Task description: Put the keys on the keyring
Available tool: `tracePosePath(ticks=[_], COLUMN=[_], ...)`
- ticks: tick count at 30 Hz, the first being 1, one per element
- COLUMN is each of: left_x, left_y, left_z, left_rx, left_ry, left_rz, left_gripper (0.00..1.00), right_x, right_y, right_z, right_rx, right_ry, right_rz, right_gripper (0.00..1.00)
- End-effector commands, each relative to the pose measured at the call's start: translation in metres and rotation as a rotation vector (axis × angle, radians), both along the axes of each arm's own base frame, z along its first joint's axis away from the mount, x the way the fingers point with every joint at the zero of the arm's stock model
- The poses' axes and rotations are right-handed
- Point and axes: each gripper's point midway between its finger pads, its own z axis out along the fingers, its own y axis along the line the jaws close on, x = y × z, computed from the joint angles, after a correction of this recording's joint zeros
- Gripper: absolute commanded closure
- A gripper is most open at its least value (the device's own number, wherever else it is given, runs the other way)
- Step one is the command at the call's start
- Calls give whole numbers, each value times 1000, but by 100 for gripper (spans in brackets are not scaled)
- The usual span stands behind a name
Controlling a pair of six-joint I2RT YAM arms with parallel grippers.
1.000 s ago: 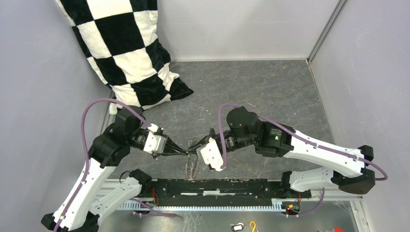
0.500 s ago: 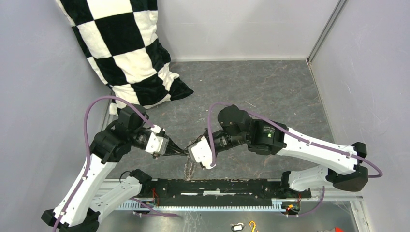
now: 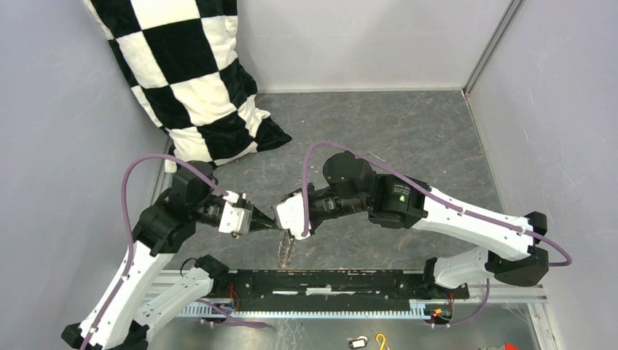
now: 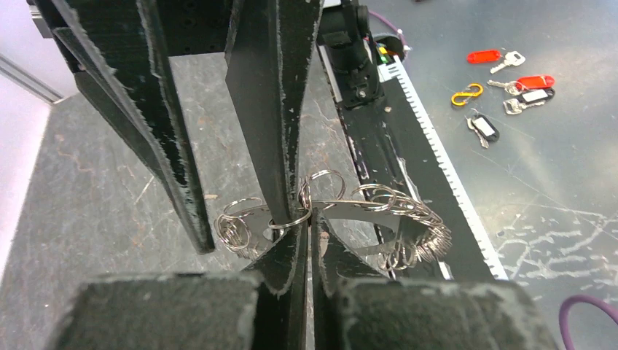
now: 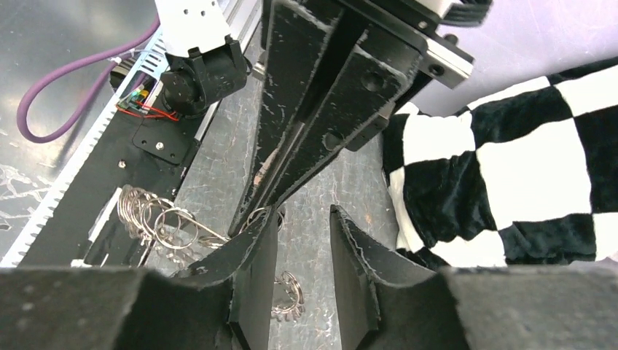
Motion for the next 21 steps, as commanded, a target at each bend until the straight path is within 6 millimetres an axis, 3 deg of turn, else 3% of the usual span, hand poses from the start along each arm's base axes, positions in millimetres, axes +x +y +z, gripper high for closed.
tracePosePath(ticks=[1, 7, 11, 17, 21], left_x=[4, 1, 1, 4, 4], left_y=[-7, -8, -7, -7, -7], left_z=[29, 32, 30, 34, 34], left_rx=[-122, -161, -159, -187, -185], left_ry=[-54, -42, -24, -10, -6], left_rz=[21, 33, 41, 76, 82], left_gripper=[98, 98, 98, 98, 98], right_x=[13, 23, 39, 46, 37], right_y=[2, -4, -12, -23, -28], right_z=[27, 35, 56, 75, 85], right_rx=[39, 25, 57, 94, 117], right_ry=[15, -4, -35, -30, 15], right_rz=[-90, -152, -245, -314, -290], right_gripper=[61, 59, 54, 49, 49])
